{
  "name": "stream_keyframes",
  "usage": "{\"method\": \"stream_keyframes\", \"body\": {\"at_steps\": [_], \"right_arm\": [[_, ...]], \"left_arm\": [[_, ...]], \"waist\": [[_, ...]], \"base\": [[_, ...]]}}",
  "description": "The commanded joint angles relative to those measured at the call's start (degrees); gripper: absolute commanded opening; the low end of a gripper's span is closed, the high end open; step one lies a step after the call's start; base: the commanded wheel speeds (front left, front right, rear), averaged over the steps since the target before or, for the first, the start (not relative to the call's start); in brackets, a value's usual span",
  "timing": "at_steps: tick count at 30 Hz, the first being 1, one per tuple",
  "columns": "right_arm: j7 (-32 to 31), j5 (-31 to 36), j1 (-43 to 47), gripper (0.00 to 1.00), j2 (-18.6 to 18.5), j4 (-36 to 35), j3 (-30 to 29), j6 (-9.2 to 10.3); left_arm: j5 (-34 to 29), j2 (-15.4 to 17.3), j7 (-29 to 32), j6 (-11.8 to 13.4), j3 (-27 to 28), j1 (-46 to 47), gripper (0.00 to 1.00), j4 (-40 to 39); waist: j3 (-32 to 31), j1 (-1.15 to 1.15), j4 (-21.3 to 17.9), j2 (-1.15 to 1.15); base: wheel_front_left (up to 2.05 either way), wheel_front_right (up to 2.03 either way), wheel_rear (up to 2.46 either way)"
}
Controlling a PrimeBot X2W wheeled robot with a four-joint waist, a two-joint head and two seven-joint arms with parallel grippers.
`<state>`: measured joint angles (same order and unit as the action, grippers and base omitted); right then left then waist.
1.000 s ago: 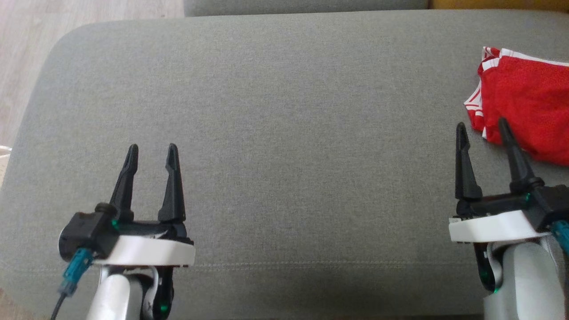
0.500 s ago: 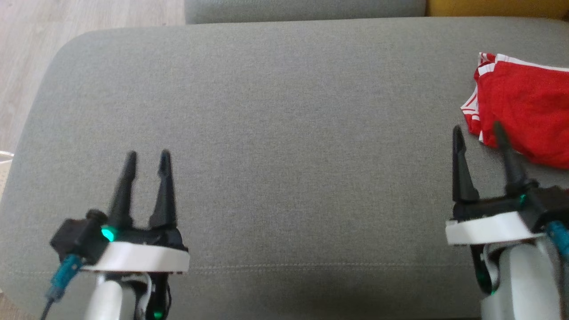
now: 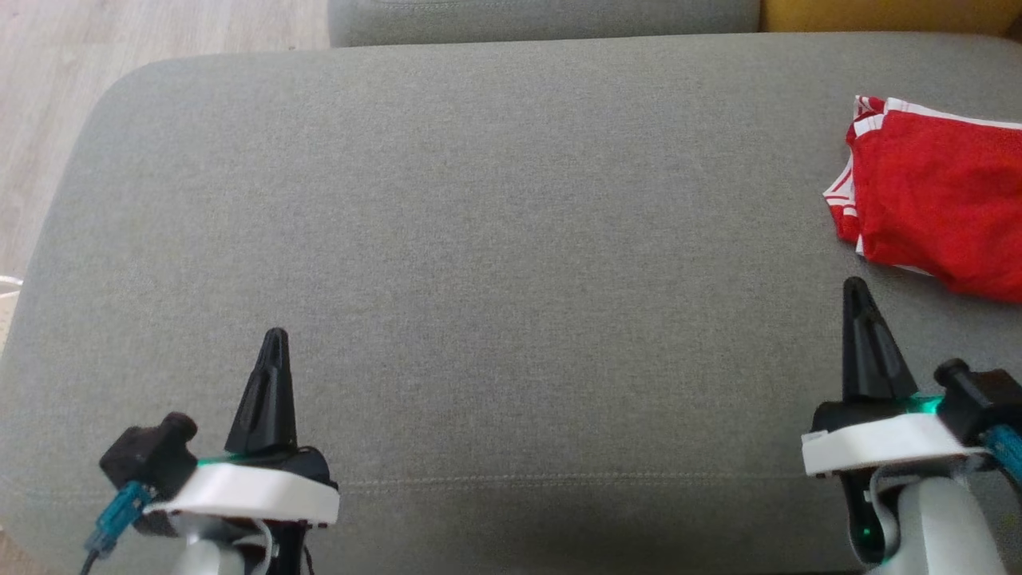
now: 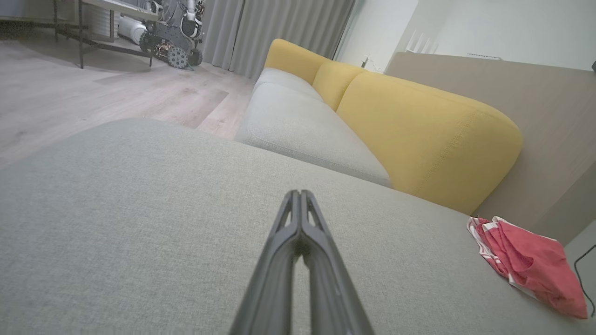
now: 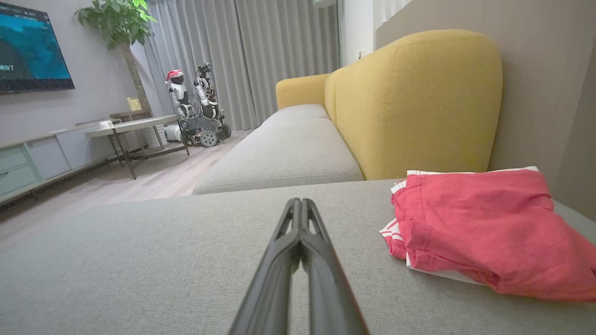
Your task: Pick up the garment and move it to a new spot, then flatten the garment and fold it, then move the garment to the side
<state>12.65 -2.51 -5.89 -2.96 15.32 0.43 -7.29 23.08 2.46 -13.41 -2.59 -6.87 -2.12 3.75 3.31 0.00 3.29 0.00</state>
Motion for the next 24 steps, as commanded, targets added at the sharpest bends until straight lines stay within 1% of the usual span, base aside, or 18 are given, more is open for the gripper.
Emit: {"method": "stream_keyframes", "body": {"at_steps": [1,24], "right_arm": [[-0.40,-2.42,-2.05,0.00,-0.10,-2.10,-0.19,-0.02],[-4.03,-19.53,-1.65,0.00,-0.06,-2.01,-1.47,-0.06]], "left_arm": [[1.87,0.56,0.31,-0.39,0.56,2.65,0.00,-1.56],[16.00,1.35,3.26,-1.33,1.94,3.82,0.00,0.94]], "waist": [[-0.04,0.00,-0.05,0.00],[-0.65,0.00,-0.68,0.00]], "base": [[0.00,0.00,0.00],[0.00,0.00,0.00]]}}
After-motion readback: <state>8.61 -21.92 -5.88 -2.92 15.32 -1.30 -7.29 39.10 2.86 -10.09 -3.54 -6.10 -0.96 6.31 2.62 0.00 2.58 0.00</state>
